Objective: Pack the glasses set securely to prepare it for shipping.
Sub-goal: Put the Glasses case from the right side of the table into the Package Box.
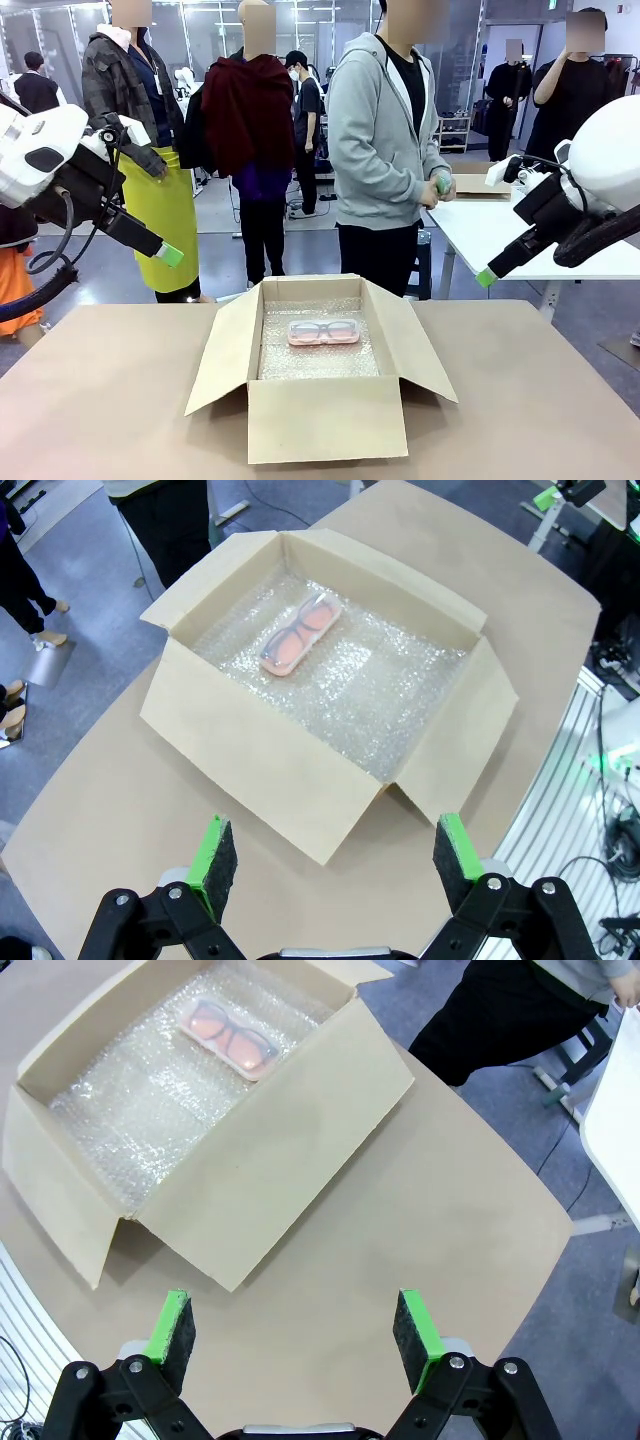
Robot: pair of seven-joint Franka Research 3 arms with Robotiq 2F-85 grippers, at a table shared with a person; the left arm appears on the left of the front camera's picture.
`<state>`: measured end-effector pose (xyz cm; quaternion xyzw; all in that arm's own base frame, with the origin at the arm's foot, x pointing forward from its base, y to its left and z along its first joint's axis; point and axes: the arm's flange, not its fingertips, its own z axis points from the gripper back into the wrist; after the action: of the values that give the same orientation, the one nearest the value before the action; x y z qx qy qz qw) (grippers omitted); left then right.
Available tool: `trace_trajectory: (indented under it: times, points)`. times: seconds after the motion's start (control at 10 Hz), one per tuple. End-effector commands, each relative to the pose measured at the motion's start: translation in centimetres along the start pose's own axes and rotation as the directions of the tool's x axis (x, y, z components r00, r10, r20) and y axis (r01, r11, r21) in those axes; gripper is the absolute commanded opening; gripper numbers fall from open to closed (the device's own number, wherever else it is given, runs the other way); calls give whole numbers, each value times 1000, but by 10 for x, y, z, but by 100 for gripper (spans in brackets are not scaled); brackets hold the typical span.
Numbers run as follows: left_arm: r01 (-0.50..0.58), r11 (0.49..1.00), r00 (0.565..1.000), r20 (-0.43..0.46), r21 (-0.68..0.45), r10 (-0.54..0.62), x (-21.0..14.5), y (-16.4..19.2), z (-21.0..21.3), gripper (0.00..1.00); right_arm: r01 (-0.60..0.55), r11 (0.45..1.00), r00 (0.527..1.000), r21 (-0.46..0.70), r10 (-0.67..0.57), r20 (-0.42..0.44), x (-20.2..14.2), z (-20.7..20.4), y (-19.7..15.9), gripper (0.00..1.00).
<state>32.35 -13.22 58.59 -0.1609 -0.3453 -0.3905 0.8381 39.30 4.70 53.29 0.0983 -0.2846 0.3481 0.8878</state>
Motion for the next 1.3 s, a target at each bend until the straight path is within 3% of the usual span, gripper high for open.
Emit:
trace_trajectory:
  times: [0.0, 1.2]
  points:
    - [-2, 1000, 1000, 7, -10, 2, 0, 0, 2, 100, 10, 1000, 1000, -10, -10, 6, 0, 0, 2, 100]
    - [-2, 1000, 1000, 7, -10, 2, 0, 0, 2, 100, 10, 1000, 1000, -10, -10, 6, 0, 0, 2, 100]
